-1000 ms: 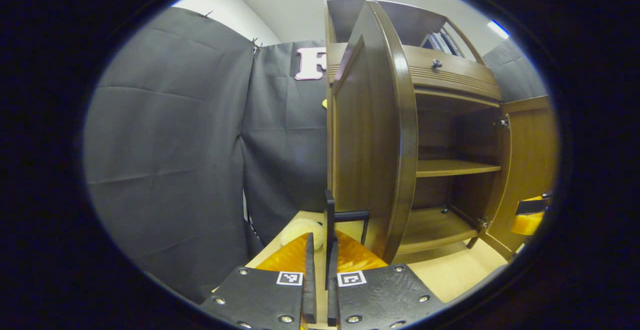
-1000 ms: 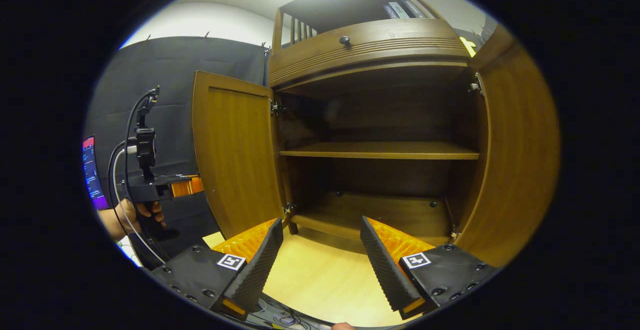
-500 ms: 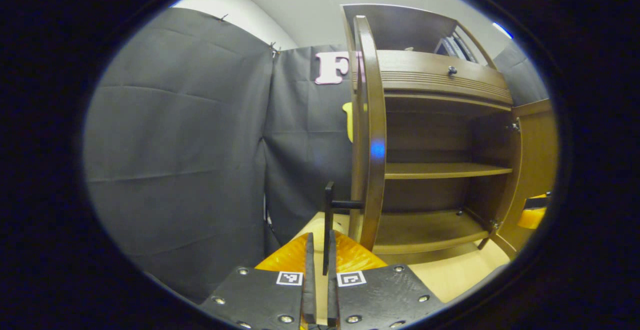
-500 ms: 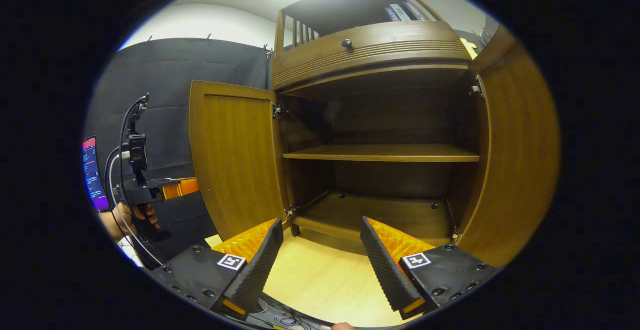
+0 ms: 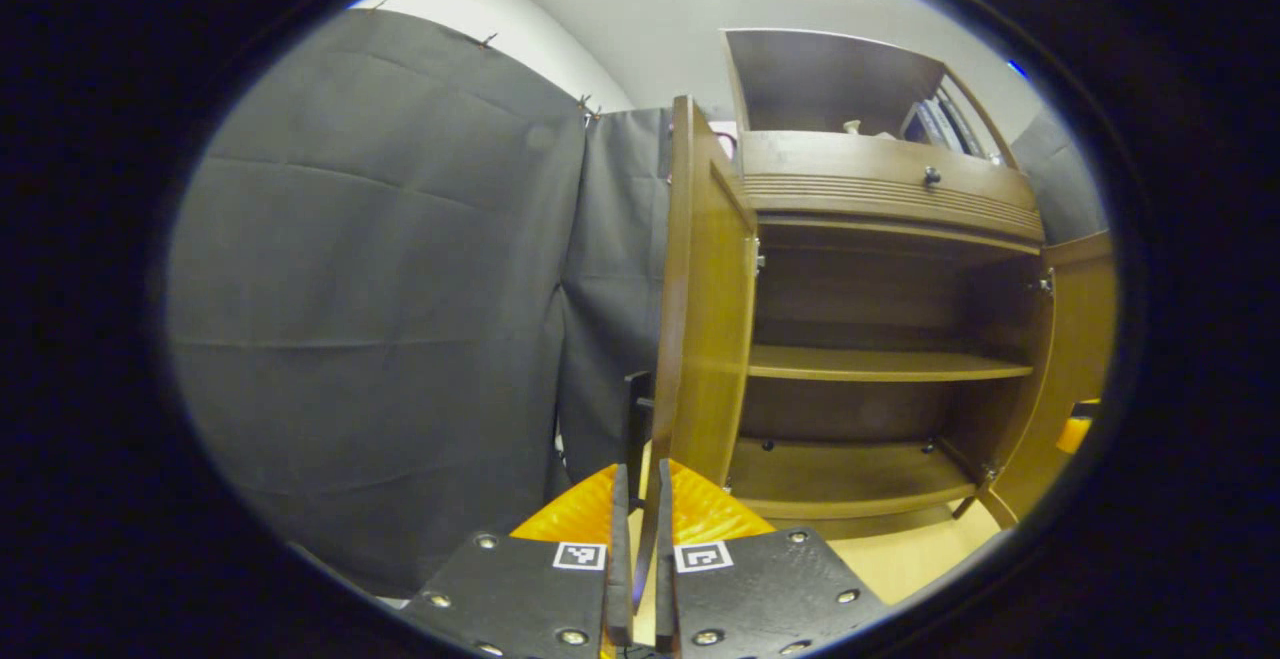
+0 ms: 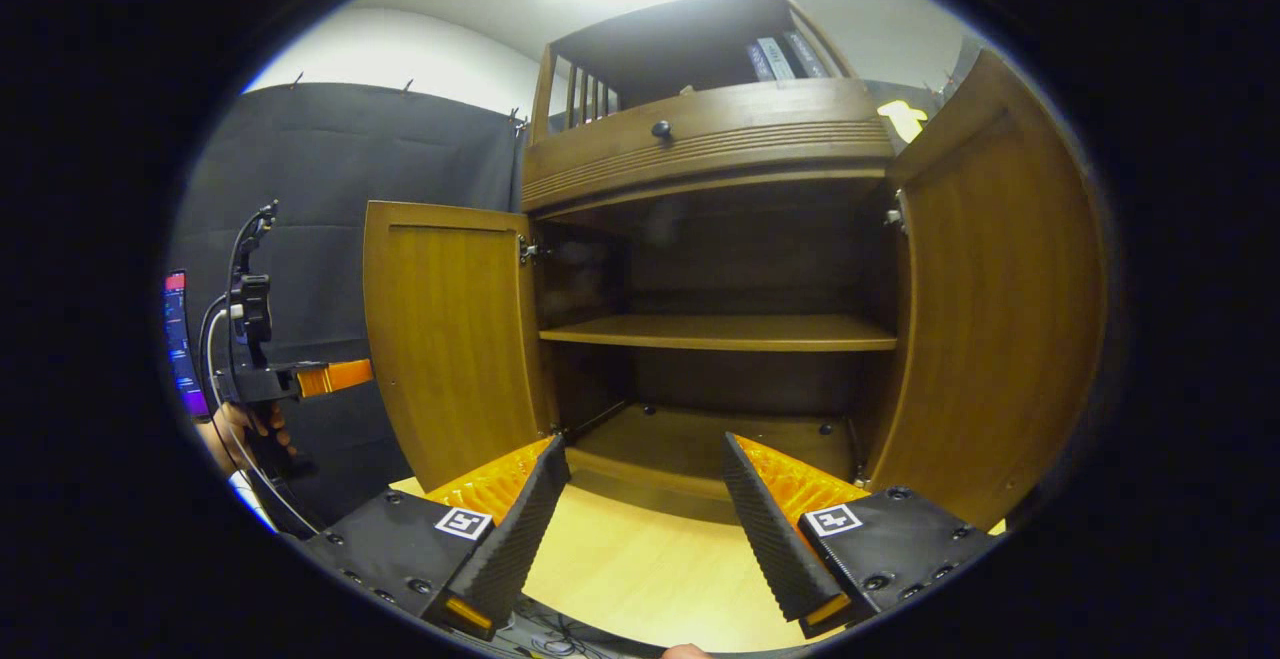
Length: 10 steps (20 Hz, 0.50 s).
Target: Open the right door of the double-door shoe cabinet with the right hand, and open the left door with the left hand.
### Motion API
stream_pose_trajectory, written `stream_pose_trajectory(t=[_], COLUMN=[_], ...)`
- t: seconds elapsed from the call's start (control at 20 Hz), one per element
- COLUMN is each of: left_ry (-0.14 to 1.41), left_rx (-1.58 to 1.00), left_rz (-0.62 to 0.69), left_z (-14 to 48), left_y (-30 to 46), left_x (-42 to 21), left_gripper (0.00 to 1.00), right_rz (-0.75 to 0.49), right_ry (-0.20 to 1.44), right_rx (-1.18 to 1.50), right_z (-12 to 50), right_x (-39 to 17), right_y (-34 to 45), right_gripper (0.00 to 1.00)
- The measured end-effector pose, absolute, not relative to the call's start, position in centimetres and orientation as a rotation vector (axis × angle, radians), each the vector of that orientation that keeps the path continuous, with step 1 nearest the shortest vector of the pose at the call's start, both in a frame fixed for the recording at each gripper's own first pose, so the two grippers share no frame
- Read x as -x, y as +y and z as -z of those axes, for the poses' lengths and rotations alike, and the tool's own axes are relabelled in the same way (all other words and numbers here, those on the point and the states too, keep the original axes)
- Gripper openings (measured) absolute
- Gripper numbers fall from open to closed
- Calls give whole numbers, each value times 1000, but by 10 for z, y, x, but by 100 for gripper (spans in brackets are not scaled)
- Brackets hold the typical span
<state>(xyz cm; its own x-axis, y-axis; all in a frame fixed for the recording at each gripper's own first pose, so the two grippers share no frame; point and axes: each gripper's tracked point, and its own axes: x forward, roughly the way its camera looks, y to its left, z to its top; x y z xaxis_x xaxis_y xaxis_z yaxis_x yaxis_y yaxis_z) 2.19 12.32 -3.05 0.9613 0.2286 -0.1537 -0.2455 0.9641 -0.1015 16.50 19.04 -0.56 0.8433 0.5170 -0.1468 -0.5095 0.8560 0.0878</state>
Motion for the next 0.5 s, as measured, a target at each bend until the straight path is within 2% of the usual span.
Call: stream_pose_trajectory(t=[0.1, 0.2, 0.3, 0.35, 0.4, 0.45, 0.5], left_ry=[138, 130, 123, 121, 117, 112, 108], left_rx=[114, 101, 98, 101, 100, 95, 86], left_rz=[-208, -186, -164, -148, -135, -121, -110], left_z=[26, 19, 12, 10, 5, 2, -1], left_y=[101, 84, 68, 60, 55, 49, 45], left_x=[-15, -10, -5, -2, 2, 5, 5], left_gripper=[10, 10, 10, 10, 10, 10, 14], right_rz=[-493, -445, -420, -405, -390, -374, -358], right_ry=[146, 138, 142, 140, 135, 130, 127], right_rx=[-36, -30, -27, -22, -14, -7, -3], right_z=[0, -2, -2, -3, -5, -6, -8], right_x=[-162, -157, -151, -148, -144, -142, -139], right_y=[173, 156, 144, 137, 131, 127, 122], right_gripper=[95, 100, 92, 92, 97, 98, 92])
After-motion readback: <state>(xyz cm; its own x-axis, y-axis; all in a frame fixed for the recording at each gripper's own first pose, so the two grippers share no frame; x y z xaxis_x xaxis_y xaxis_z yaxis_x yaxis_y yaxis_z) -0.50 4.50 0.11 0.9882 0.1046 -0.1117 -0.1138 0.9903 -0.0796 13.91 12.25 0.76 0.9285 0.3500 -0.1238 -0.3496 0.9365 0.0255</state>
